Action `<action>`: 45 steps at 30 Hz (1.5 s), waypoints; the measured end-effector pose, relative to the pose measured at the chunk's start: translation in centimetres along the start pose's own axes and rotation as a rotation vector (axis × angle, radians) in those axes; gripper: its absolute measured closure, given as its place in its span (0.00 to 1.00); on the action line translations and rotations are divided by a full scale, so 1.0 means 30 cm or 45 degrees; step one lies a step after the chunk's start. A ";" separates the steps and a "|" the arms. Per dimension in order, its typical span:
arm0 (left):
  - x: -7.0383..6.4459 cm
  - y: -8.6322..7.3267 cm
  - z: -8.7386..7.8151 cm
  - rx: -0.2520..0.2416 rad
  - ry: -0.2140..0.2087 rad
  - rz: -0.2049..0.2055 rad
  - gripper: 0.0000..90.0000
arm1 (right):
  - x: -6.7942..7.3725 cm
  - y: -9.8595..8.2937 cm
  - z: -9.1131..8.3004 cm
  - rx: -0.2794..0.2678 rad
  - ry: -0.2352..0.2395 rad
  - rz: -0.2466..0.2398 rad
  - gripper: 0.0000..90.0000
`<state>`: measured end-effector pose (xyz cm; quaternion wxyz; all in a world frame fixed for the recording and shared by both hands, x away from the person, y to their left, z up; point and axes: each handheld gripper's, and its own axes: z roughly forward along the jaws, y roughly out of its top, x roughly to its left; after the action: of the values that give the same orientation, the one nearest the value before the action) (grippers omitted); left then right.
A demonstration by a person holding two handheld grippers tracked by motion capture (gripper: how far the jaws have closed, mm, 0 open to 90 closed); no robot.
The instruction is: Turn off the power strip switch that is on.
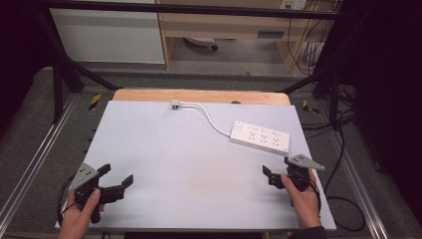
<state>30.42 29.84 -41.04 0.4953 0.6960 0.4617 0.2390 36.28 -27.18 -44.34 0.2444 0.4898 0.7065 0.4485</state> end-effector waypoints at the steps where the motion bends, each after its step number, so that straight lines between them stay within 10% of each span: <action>1: -0.001 0.000 0.000 0.002 -0.003 0.005 0.07 | 0.000 0.000 0.000 0.000 0.000 0.000 0.06; 45: 0.002 -0.011 0.004 0.043 0.027 -0.009 0.07 | 0.047 0.154 -0.033 -0.197 -0.046 -0.022 0.05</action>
<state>30.42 29.87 -41.39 0.4792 0.7001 0.4735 0.2368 37.13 -25.75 -39.70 0.2981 0.4712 0.6694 0.4909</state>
